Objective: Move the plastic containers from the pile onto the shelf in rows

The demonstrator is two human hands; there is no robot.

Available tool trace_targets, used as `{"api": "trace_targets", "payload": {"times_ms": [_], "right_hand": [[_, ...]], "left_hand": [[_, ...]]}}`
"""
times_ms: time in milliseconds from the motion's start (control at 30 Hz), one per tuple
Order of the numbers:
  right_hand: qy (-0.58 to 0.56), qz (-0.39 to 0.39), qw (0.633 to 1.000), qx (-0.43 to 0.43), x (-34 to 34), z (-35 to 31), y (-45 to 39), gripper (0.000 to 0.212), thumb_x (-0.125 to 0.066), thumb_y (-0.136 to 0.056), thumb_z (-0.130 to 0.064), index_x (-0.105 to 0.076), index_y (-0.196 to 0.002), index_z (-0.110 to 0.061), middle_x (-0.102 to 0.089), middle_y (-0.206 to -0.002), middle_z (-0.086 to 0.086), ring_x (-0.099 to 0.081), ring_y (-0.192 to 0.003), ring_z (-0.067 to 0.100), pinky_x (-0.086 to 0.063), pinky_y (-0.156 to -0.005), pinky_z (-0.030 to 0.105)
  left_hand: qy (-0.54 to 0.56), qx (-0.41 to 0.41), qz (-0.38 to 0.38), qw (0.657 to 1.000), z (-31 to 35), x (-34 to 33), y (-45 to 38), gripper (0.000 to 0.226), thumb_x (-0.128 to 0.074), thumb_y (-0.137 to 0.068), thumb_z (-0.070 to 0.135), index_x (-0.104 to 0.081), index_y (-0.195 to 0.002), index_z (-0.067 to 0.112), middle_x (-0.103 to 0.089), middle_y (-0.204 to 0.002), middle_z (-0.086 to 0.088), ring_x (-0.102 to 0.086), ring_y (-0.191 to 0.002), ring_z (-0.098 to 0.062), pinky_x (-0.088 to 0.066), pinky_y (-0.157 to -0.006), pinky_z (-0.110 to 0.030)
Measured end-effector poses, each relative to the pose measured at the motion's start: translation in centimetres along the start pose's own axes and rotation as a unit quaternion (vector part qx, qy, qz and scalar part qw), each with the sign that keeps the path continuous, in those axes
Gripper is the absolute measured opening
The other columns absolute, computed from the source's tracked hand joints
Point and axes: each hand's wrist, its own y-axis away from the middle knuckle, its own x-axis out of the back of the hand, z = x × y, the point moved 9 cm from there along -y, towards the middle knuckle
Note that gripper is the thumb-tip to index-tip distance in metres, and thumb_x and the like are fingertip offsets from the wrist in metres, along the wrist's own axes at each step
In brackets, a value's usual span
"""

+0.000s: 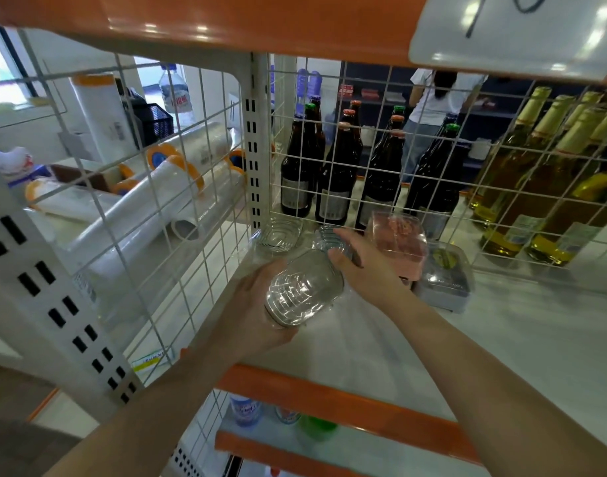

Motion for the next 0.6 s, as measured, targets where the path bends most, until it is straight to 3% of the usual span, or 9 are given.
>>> {"api": "trace_targets", "payload": {"times_ms": [67, 167, 267, 367, 467, 533, 600], "right_hand": [[-0.03, -0.03, 0.999, -0.016, -0.5, 0.1, 0.1, 0.049, -0.051, -0.094, -0.039, -0.041, -0.141, -0.028, -0.05, -0.137, -0.003, -0.049, -0.122, 0.012, -0.039, -0.101, 0.027], [-0.076, -0.055, 0.994, -0.047, -0.9, 0.4, 0.2, 0.048, -0.055, -0.092, -0.039, -0.041, -0.138, -0.035, -0.061, -0.103, -0.006, -0.057, -0.087, 0.003, -0.045, -0.076, 0.018], [-0.103, -0.052, 0.991, -0.064, -0.4, 0.9, 0.1, 0.05, -0.056, -0.091, -0.042, -0.039, -0.137, -0.038, -0.049, -0.085, -0.011, -0.045, -0.072, 0.002, -0.037, -0.064, 0.018], [-0.084, -0.02, 0.994, -0.061, 0.3, 0.9, 0.1, 0.041, -0.055, -0.094, -0.034, -0.044, -0.134, -0.029, -0.045, -0.085, -0.012, -0.045, -0.075, 0.005, -0.041, -0.066, 0.02], [-0.108, 0.032, 0.99, -0.083, 0.2, 0.8, 0.5, 0.033, -0.057, -0.093, -0.027, -0.046, -0.122, -0.018, -0.054, -0.085, 0.002, -0.053, -0.069, 0.013, -0.051, -0.064, 0.027], [-0.158, 0.067, 0.979, -0.107, -0.1, 1.3, 0.7, 0.028, -0.058, -0.093, -0.026, -0.044, -0.115, -0.016, -0.058, -0.097, 0.013, -0.057, -0.068, 0.018, -0.054, -0.071, 0.037], [-0.178, 0.098, 0.971, -0.128, -0.4, 1.9, 0.8, 0.027, -0.059, -0.092, -0.026, -0.042, -0.111, -0.017, -0.056, -0.112, 0.015, -0.061, -0.074, 0.021, -0.057, -0.076, 0.041]], "left_hand": [[-0.008, -0.028, -0.01, 1.0, 0.5, -0.1, 0.1, 0.101, -0.086, -0.058, 0.034, -0.026, -0.139, 0.039, -0.031, -0.135, 0.02, -0.034, -0.13, -0.009, -0.028, -0.103, -0.022], [-0.005, -0.042, -0.009, 0.999, 0.5, 0.0, 0.2, 0.095, -0.076, -0.056, 0.053, -0.023, -0.135, 0.05, -0.029, -0.135, 0.029, -0.031, -0.125, 0.004, -0.026, -0.101, -0.014], [0.035, 0.022, 0.005, 0.999, -0.8, 0.3, 0.2, 0.097, -0.088, -0.057, 0.037, -0.025, -0.128, 0.051, -0.034, -0.129, 0.029, -0.039, -0.119, 0.002, -0.038, -0.097, -0.019], [0.145, 0.14, 0.07, 0.977, -2.4, 1.3, 0.0, 0.098, -0.085, -0.067, 0.025, -0.025, -0.142, 0.036, -0.034, -0.134, 0.016, -0.044, -0.116, -0.008, -0.042, -0.089, -0.023], [0.208, 0.265, 0.09, 0.937, -4.7, 0.9, -0.4, 0.09, -0.072, -0.078, 0.041, -0.021, -0.149, 0.021, -0.039, -0.141, 0.003, -0.05, -0.114, -0.016, -0.044, -0.081, -0.025], [0.236, 0.318, 0.048, 0.917, -5.4, -0.5, -0.4, 0.089, -0.06, -0.073, 0.069, -0.036, -0.143, 0.02, -0.052, -0.134, 0.001, -0.057, -0.111, -0.018, -0.047, -0.093, -0.034], [0.292, 0.33, 0.026, 0.897, -4.7, -1.7, -0.6, 0.069, -0.053, -0.08, 0.067, -0.053, -0.128, 0.016, -0.062, -0.116, -0.001, -0.063, -0.099, -0.017, -0.05, -0.093, -0.037]]}}
